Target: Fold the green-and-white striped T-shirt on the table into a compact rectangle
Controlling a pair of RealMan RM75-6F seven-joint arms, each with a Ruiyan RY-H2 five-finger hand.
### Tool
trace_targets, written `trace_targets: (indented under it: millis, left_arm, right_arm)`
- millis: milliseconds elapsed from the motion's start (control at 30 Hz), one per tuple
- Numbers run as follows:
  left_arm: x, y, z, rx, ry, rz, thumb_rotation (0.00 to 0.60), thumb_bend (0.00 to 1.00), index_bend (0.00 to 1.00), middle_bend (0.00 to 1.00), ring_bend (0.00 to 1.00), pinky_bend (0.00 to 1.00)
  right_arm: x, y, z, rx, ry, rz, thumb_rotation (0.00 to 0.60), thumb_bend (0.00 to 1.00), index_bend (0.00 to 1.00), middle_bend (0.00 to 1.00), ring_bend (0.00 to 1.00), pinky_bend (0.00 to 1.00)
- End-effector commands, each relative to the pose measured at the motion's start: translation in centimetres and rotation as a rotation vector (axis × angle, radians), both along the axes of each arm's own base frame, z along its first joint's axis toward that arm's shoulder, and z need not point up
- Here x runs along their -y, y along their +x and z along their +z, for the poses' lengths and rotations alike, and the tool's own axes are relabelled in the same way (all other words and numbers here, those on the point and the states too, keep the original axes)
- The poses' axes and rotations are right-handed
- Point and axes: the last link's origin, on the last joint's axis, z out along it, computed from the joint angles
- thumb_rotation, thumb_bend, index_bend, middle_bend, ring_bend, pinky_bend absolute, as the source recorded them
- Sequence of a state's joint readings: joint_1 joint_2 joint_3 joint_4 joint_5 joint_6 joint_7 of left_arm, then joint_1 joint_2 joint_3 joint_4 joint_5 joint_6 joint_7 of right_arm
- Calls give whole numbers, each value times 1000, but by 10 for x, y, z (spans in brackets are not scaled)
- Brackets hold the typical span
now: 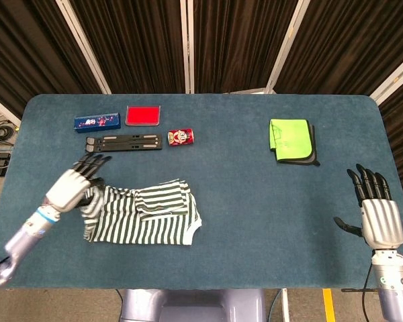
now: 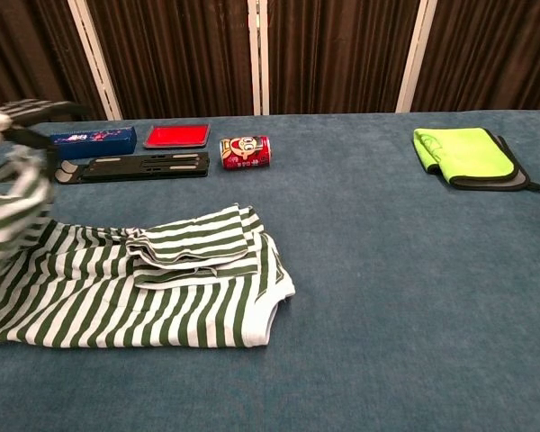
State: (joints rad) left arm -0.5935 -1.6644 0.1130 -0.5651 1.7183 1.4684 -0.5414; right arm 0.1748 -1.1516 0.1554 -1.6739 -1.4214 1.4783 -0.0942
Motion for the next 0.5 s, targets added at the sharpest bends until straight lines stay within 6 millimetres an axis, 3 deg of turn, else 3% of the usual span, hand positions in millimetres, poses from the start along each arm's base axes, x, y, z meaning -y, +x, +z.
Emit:
trace_targets:
  millis: [33, 200, 500]
  left_arm:
    - [-10, 50, -37, 7, -46, -79, 600, 529, 882, 0, 0, 0]
    - [-12, 84, -66, 18, -81, -119, 600, 529, 882, 0, 0, 0]
    - [-13, 120, -107, -12, -134, -159, 600, 527, 882, 0, 0, 0]
  right_arm:
    - [1, -1, 1, 2, -1, -4, 600, 0, 0, 0, 0, 0]
    - [3, -3, 2, 7, -3, -10, 600, 0, 0, 0, 0, 0]
    - [4, -6, 5, 13, -7, -18, 600, 0, 0, 0, 0, 0]
